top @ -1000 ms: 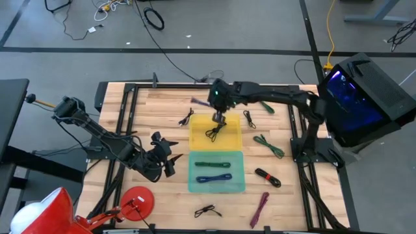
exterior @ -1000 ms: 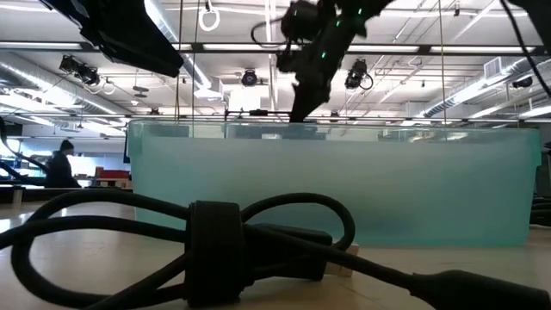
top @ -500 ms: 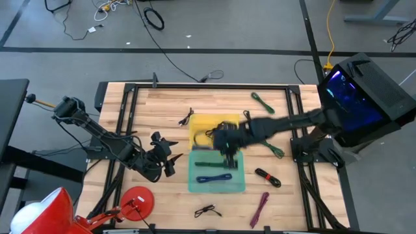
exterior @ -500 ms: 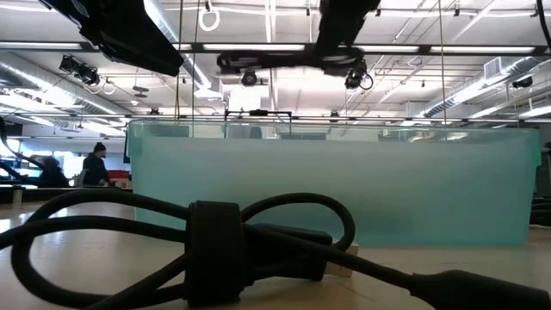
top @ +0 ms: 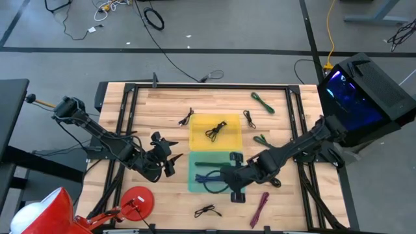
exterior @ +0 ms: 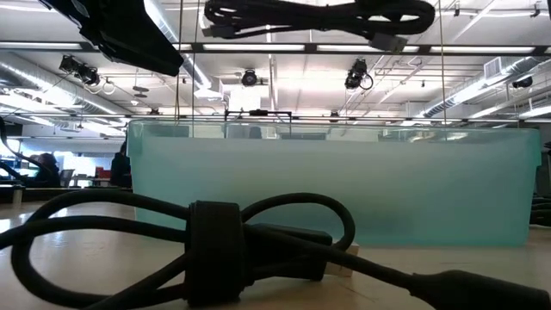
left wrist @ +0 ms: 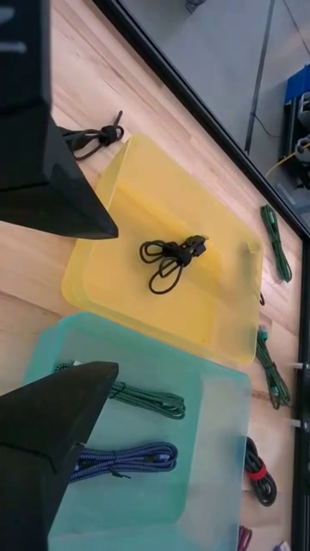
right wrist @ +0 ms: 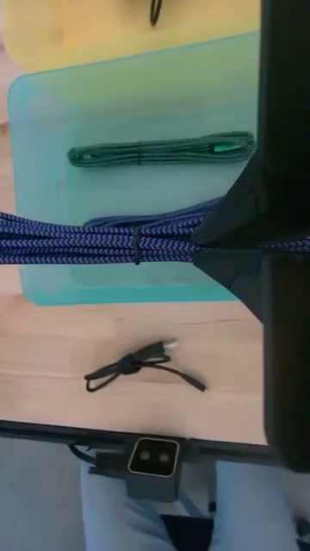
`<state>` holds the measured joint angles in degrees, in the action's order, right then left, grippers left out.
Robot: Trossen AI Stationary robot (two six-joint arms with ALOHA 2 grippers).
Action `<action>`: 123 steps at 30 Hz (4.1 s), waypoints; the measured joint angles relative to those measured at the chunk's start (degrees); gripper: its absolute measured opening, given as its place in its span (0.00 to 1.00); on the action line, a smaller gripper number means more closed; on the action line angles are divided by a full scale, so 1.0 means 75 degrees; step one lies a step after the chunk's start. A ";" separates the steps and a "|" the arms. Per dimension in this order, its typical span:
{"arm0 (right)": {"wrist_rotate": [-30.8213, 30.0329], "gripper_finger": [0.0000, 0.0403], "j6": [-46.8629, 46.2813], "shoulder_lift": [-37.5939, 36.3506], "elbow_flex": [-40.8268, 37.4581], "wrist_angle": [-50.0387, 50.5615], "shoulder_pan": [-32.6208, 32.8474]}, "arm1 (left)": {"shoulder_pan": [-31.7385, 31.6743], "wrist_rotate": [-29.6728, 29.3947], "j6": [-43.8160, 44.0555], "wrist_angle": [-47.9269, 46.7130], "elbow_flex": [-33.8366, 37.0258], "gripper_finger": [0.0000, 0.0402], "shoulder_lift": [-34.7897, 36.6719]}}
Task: Pick & Place USB Port
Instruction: Put the striped blue charger cable into the blue bin, then put the black charger cable into the yellow bin
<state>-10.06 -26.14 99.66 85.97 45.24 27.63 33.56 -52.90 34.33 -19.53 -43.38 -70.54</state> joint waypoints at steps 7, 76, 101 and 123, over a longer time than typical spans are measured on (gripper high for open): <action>0.0031 0.00 0.0007 0.0000 -0.0673 -0.0787 -0.0072 | 0.0000 0.0023 0.0119 -0.0001 0.0000 0.63 0.0000; -0.0543 0.50 0.2826 -0.1404 -0.1184 -0.1233 -0.1852 | -0.7338 0.5962 -0.1058 0.0441 -0.0122 0.63 -0.2595; -0.0543 0.50 0.2817 -0.1402 -0.1183 -0.1150 -0.1854 | -0.7361 0.5451 -0.1320 0.0433 -0.0122 0.01 -0.2717; -0.1151 0.50 0.2813 -0.1396 -0.1180 -0.0885 -0.1858 | -0.6576 0.5173 -0.1226 -0.0301 -0.0125 0.00 0.0515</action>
<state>-18.69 -5.04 89.19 77.12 38.60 13.69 -15.76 -14.11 25.13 -21.79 -44.31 -66.68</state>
